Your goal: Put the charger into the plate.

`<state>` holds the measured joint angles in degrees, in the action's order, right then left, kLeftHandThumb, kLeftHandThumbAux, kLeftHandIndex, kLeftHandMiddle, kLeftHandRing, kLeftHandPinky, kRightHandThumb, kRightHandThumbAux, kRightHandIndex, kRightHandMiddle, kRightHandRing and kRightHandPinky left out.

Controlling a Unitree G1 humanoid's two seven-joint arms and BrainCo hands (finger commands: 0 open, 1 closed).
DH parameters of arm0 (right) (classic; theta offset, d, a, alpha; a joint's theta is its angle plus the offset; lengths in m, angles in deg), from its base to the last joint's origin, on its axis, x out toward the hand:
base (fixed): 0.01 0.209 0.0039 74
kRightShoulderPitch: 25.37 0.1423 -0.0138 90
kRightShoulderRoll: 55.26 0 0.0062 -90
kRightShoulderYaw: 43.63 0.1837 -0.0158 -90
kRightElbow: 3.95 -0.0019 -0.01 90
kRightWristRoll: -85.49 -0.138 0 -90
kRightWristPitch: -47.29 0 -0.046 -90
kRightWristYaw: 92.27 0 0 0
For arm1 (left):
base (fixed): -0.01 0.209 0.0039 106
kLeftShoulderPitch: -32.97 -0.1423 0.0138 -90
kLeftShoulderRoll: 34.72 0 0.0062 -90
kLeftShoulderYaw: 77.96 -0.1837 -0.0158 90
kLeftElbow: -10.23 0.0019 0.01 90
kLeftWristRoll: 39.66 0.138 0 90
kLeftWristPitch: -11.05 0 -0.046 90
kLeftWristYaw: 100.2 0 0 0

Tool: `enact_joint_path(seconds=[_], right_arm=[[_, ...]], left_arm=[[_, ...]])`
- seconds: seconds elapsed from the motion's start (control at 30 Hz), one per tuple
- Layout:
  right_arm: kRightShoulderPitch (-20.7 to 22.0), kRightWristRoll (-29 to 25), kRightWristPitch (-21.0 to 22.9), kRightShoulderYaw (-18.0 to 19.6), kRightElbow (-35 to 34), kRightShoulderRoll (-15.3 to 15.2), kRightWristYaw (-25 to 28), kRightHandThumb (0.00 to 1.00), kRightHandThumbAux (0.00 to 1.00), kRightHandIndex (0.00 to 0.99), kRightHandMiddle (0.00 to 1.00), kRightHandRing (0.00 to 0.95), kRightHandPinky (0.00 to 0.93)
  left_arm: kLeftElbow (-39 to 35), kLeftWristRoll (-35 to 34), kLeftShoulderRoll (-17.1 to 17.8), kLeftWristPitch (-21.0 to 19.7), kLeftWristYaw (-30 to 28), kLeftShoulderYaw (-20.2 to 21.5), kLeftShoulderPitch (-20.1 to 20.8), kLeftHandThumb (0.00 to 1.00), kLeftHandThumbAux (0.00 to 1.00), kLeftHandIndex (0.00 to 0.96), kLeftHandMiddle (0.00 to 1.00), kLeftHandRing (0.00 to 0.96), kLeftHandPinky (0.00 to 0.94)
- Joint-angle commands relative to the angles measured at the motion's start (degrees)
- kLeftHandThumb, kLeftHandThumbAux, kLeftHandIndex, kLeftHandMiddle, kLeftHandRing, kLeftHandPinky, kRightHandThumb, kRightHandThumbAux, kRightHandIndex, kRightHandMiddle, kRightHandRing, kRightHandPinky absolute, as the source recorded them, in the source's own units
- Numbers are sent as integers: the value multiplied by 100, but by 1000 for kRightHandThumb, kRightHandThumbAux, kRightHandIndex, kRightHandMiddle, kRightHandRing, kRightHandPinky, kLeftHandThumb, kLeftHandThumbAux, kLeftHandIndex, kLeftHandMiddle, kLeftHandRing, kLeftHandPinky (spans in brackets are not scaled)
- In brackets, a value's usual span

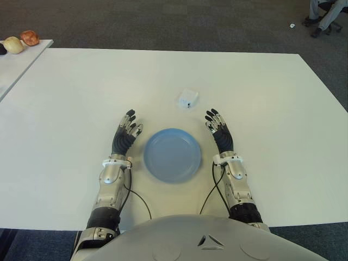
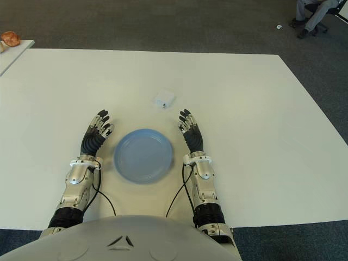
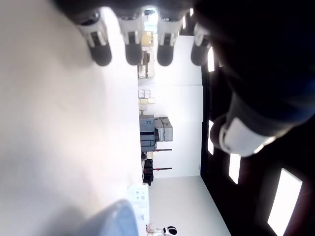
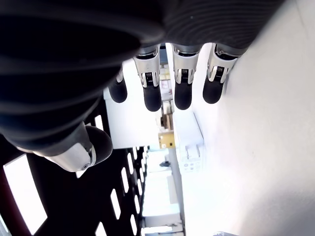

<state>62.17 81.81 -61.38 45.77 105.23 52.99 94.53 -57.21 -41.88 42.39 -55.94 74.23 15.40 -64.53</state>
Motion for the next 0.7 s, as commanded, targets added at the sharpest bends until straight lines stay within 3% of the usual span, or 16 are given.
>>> enact_joint_path(seconds=[0.03, 0.2, 0.37, 0.7], right_arm=[[74, 28, 206, 58, -11, 2, -137, 32, 568, 51, 121, 81, 56], [547, 308, 889, 119, -357, 66, -751, 123, 616, 65, 131, 108, 153], [896, 549, 1389, 112, -520, 114, -1224, 184, 611, 73, 144, 131, 182], [1355, 986, 1766, -55, -801, 148, -1686, 275, 583, 61, 154, 160, 205]], left_arm=[[378, 52, -53, -258, 24, -49, -241, 28, 651, 0, 20, 14, 37], [323, 47, -60, -293, 44, -42, -247, 28, 653, 0, 20, 15, 40], [312, 42, -85, -316, 72, -32, -232, 33, 656, 0, 21, 17, 45], [403, 35, -121, -283, 84, -16, -224, 51, 644, 0, 23, 20, 50]])
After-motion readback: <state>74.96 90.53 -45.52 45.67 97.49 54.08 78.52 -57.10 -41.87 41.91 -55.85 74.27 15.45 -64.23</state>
